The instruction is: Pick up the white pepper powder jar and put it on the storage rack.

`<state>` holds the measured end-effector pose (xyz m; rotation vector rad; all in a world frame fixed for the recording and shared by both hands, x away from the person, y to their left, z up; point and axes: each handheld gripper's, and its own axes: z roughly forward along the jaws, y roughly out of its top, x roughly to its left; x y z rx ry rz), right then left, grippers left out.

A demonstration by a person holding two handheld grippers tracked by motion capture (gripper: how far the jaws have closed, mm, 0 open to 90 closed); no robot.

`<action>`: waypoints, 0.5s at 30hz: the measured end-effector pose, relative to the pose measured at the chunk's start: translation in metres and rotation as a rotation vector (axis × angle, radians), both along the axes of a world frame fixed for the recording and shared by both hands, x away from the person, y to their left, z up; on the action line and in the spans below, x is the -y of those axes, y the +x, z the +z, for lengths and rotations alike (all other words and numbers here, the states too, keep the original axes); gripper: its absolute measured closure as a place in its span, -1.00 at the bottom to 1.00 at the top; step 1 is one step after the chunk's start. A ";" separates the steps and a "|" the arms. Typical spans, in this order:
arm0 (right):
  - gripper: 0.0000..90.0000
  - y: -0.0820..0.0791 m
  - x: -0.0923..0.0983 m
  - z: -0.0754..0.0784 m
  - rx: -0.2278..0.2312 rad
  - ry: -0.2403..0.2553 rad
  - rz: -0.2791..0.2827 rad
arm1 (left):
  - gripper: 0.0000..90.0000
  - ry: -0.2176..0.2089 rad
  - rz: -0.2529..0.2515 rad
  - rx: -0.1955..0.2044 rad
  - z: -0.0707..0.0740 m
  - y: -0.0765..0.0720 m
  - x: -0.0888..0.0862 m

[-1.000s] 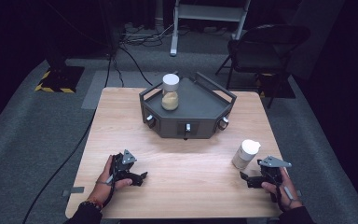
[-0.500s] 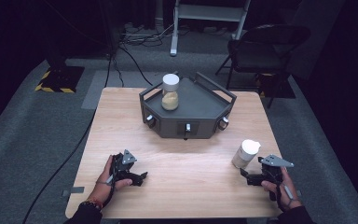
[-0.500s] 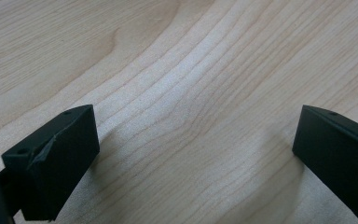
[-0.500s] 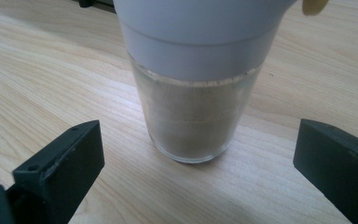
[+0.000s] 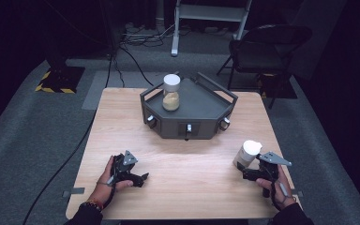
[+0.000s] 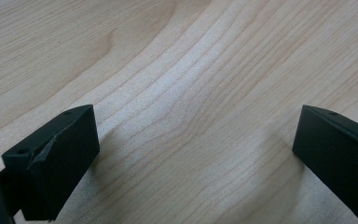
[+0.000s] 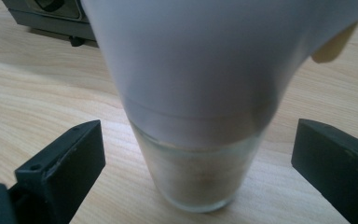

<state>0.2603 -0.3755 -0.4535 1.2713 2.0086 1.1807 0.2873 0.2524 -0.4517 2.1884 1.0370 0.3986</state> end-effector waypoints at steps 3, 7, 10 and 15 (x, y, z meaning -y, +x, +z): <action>-0.91 0.003 -0.005 -0.003 0.004 0.022 -0.017 | -1.00 0.000 0.000 0.000 0.000 0.000 0.000; -0.74 0.005 -0.008 -0.006 0.009 0.071 -0.052 | -1.00 -0.001 0.000 0.000 0.000 0.000 0.000; -0.62 0.003 -0.009 -0.009 0.033 0.091 -0.075 | -1.00 -0.001 -0.001 -0.001 0.000 0.000 0.000; -0.45 0.001 -0.010 -0.011 0.062 0.111 -0.078 | -1.00 0.001 -0.003 -0.001 0.000 0.001 0.000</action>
